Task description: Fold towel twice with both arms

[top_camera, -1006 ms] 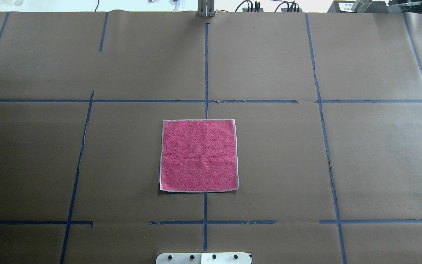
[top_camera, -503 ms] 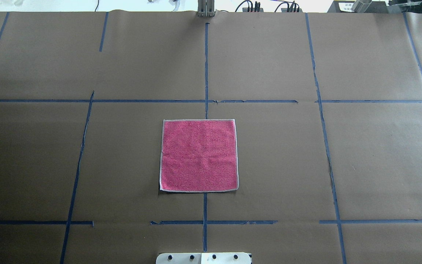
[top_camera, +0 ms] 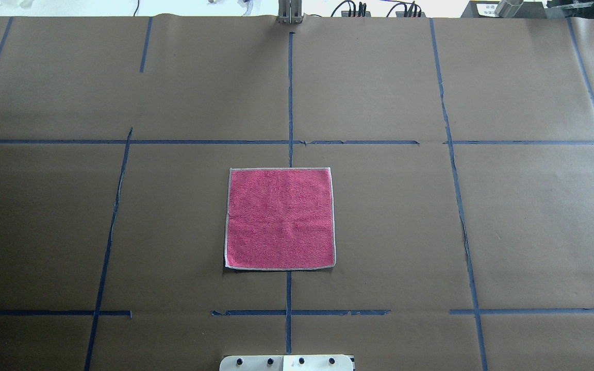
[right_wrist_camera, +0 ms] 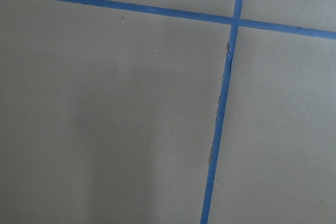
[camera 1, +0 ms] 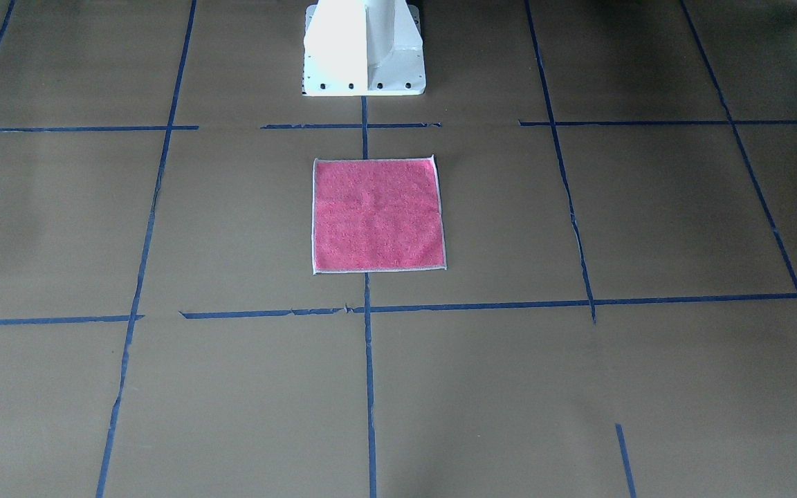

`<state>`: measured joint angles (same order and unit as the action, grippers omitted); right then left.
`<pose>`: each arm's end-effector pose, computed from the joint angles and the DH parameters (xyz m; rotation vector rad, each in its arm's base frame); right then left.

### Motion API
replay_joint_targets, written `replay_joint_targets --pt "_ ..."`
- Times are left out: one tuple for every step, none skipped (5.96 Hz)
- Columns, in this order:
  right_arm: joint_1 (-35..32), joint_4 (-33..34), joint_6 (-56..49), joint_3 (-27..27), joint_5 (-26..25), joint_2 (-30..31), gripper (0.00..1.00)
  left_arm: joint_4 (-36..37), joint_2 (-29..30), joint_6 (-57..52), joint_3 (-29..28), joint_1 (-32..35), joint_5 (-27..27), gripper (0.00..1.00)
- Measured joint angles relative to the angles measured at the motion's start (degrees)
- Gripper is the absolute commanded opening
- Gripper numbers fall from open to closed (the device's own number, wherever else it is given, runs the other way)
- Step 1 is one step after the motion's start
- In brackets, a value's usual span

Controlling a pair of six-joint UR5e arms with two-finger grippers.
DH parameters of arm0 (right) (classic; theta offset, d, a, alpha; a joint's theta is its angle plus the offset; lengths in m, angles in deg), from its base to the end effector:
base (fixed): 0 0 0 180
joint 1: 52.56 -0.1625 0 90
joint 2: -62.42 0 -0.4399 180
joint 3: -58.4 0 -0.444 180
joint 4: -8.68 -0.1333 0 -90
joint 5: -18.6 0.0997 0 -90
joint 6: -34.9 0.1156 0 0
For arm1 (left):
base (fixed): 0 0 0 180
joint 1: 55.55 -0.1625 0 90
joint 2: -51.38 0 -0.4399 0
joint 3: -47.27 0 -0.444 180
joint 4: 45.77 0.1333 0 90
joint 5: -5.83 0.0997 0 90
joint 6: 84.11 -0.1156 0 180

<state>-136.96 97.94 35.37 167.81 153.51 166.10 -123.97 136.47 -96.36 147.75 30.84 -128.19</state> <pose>0.0079 -0.4490 0.6157 0.0655 -0.7881 -0.1291 -0.0217 -0.4967 0.6511 -0.0453 0.7747 0.2210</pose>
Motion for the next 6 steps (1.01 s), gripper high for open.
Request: replay_joint_targets --pt "0.0 0.0 0.1 0.0 0.1 0.0 1.0 0.0 0.0 -0.1 0.0 0.0 0.0 1.0" --pt "0.0 0.0 0.2 -0.1 0.4 0.0 1.0 0.0 0.1 -0.2 0.1 0.0 0.0 1.0" --pt "0.0 0.0 0.4 -0.1 0.7 -0.1 1.0 0.0 0.1 -0.2 0.1 -0.1 0.0 1.0" --pt "0.0 0.0 0.6 -0.1 0.9 -0.2 1.0 -0.1 0.2 -0.2 0.1 -0.1 0.0 1.0" --pt "0.1 0.0 0.7 -0.2 0.9 -0.3 1.0 -0.2 0.2 -0.3 0.3 -0.1 -0.4 1.0" --pt "0.2 -0.1 0.8 -0.1 0.9 -0.4 1.0 -0.9 0.3 -0.2 0.4 -0.1 -1.5 1.0"
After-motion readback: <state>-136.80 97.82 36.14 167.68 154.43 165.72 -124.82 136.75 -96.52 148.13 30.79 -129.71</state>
